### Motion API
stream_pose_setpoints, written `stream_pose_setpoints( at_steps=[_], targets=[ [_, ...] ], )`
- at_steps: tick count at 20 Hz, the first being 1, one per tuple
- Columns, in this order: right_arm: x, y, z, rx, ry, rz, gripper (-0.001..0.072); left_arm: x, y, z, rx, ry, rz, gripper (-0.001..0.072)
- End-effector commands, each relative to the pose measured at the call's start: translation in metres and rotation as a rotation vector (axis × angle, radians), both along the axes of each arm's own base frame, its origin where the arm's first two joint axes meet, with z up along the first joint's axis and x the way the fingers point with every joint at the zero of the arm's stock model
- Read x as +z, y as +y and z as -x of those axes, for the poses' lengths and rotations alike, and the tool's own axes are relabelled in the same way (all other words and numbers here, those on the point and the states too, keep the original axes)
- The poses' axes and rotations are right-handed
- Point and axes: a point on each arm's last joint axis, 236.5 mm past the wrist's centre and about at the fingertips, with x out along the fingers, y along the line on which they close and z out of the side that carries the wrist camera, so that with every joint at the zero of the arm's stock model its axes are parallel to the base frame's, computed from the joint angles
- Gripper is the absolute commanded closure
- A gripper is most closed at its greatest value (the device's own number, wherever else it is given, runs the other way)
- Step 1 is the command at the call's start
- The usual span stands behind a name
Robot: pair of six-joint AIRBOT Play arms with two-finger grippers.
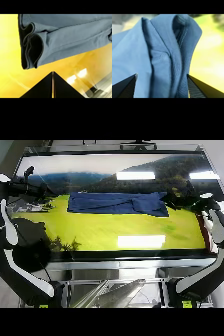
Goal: Fold the shirts.
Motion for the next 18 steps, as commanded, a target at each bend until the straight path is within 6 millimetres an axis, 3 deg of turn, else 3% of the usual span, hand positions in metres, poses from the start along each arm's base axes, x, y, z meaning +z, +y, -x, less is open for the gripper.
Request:
stream_pose_setpoints(
  at_steps=[1,3,4,5,7,10,13,16,18],
  targets=[
    [-0.016,0.019,0.009,0.035,0.061,-0.053,-0.0003,0.019,-0.011,-0.004,-0.024,-0.049,-0.014,0.0708],
    [-0.016,0.031,0.005,0.05,0.04,-0.075,-0.0001,0.026,-0.036,-0.011,-0.063,-0.087,-0.024,0.0708],
    [-0.015,0.035,0.002,0.047,0.037,-0.09,0.0044,0.027,-0.053,-0.013,-0.088,-0.1,-0.025,0.0708],
    [-0.015,0.039,0.0,0.051,0.033,-0.097,0.0314,0.027,-0.074,-0.015,-0.114,-0.114,-0.027,0.0708],
    [-0.011,0.04,-0.005,0.055,0.02,-0.095,0.0663,0.019,-0.122,-0.016,-0.166,-0.131,-0.027,0.0708],
    [0.012,0.038,-0.016,0.074,-0.028,-0.092,0.0688,-0.01,-0.2,-0.01,-0.222,-0.147,-0.033,0.0708],
    [0.058,0.047,-0.021,0.125,-0.081,-0.108,0.0688,-0.05,-0.274,-0.011,-0.243,-0.187,-0.044,0.0707],
    [0.118,0.081,-0.008,0.251,-0.127,-0.134,0.0688,-0.089,-0.329,-0.009,-0.223,-0.182,-0.045,0.0708],
    [0.159,0.114,-0.001,0.314,-0.18,-0.164,0.0687,-0.101,-0.357,-0.009,-0.221,-0.16,-0.027,0.0708]
  ],
)
